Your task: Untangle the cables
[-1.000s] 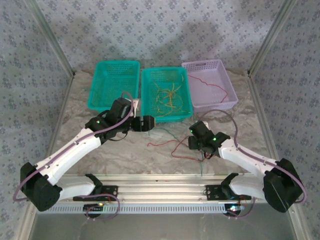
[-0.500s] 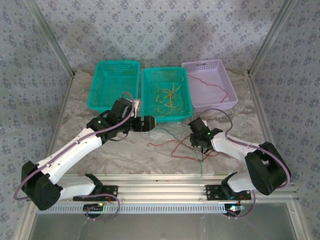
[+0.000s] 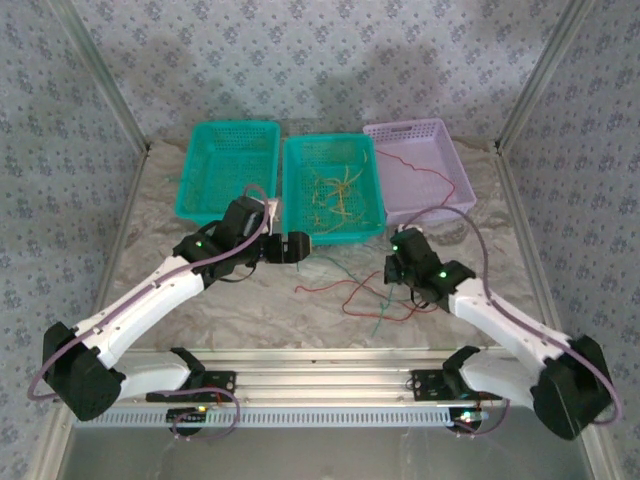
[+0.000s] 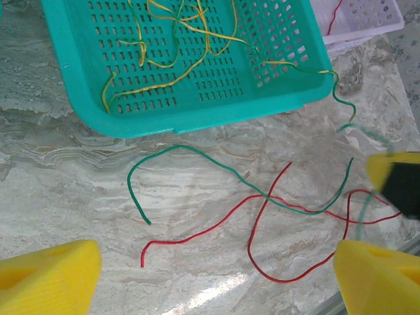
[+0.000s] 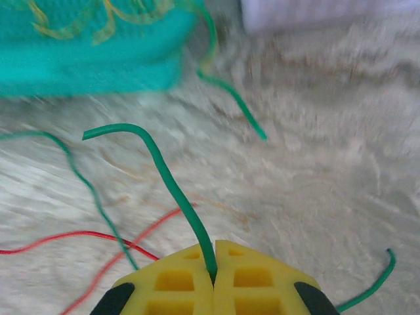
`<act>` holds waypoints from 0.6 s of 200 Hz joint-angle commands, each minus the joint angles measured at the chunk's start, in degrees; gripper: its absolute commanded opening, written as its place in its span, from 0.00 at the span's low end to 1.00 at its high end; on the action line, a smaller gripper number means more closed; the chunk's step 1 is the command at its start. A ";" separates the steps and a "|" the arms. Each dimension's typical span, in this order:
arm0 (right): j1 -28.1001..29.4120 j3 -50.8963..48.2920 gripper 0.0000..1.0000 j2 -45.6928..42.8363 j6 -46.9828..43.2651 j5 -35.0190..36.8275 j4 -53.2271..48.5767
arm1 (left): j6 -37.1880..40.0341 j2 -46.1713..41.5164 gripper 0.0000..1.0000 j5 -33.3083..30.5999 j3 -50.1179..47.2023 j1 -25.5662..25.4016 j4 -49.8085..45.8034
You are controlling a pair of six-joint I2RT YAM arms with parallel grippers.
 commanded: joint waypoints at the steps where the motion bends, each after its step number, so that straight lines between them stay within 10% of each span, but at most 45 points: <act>1: 0.80 5.06 0.00 -5.56 -3.30 0.11 -5.81 | 1.42 -1.35 0.95 -1.72 2.53 0.53 -2.02; 58: 3.37 20.06 0.00 0.27 -8.80 -1.84 -3.33 | 2.40 -5.02 1.00 -4.21 4.14 3.23 -4.90; 120: 6.34 57.68 0.00 36.39 -11.86 -16.69 -2.40 | 1.94 -12.41 1.00 -7.28 4.00 12.25 -11.31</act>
